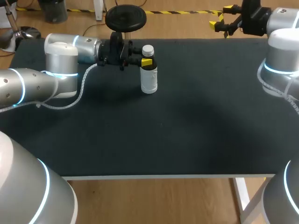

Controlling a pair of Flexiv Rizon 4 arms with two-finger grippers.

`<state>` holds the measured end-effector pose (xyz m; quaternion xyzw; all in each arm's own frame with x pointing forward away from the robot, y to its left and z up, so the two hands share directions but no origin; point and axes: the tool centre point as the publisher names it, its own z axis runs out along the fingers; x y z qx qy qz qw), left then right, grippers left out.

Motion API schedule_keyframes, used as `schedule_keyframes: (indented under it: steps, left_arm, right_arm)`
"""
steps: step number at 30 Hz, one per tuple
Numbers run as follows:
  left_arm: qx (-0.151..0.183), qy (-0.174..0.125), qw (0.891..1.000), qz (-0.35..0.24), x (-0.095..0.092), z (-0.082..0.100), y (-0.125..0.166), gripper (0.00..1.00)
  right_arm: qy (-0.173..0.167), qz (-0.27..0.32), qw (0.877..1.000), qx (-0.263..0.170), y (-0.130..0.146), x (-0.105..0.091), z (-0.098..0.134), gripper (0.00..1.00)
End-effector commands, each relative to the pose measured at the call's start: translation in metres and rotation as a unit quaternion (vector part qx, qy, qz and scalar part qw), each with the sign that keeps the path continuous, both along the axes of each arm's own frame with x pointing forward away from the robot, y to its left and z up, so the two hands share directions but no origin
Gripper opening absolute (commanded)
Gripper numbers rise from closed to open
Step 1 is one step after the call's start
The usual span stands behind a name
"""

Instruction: Unscrew the bottle cap

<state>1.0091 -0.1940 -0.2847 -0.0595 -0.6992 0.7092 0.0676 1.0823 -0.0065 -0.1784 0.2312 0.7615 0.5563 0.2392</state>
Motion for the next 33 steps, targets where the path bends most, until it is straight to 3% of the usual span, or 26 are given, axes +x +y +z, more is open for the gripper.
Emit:
schedule_keyframes:
  steps: [1, 4, 15, 33]
  left_arm:
    - [-0.001, 0.0, 1.0, -0.001, 0.001, -0.001, -0.001, 0.0]
    - [-0.001, 0.0, 1.0, -0.001, 0.001, -0.001, -0.001, 0.0]
    - [-0.001, 0.0, 1.0, -0.001, 0.001, -0.001, -0.001, 0.0]
    - [-0.001, 0.0, 1.0, -0.001, 0.001, -0.001, -0.001, 0.0]
  right_arm:
    - [0.002, 0.034, 0.999, 0.025, -0.004, -0.008, -0.002, 1.0]
    - [0.011, 0.056, 0.997, 0.046, 0.003, -0.013, -0.004, 1.0]
    - [0.009, 0.071, 0.997, 0.029, 0.04, -0.035, -0.015, 1.0]
    - [0.027, 0.127, 0.991, 0.044, 0.105, -0.073, -0.032, 1.0]
